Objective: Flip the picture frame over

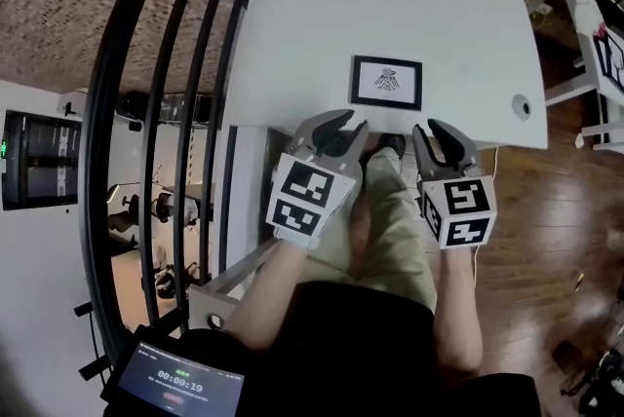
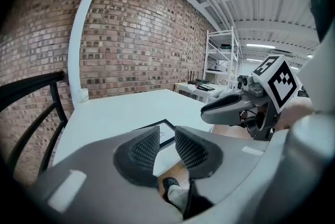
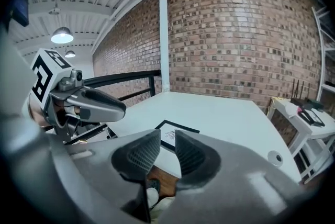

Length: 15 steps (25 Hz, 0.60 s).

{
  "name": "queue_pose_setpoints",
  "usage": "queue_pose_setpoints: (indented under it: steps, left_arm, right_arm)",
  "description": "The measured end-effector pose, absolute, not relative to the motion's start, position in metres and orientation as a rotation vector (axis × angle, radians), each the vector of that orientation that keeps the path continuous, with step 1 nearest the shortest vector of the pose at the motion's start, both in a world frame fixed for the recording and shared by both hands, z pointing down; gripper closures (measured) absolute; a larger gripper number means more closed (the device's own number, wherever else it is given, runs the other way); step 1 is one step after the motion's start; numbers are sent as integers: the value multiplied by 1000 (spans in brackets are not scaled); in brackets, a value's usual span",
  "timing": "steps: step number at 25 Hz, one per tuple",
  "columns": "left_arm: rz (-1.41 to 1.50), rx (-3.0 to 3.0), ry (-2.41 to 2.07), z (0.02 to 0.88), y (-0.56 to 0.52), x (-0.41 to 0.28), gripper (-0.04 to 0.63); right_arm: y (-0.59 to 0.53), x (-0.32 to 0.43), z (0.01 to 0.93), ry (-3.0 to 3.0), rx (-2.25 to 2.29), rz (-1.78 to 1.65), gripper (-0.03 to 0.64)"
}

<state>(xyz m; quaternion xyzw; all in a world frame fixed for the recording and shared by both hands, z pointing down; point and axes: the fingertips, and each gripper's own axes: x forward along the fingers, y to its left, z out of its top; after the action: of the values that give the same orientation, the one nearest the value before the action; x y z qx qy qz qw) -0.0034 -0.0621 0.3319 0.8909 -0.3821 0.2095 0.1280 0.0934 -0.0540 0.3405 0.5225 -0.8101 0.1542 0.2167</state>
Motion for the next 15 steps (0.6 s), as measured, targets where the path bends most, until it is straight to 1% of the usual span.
queue_pose_setpoints:
  steps: [3,5,7,15]
  left_arm:
    - [587,2612,-1101,322,-46,0,494]
    - [579,2624,-1091,316,-34,2,500]
    - [575,2635,-1078,312,-21,3,503]
    - [479,2671,-1043,295,25,2,550]
  right_arm:
    - [-41,93,329,-2258,1463,404,563]
    - [-29,91,323,-2268,1466,399,600]
    - [-16,88,321,-2274,1460,402,622]
    - [31,77,314,-2333,1439,377,623]
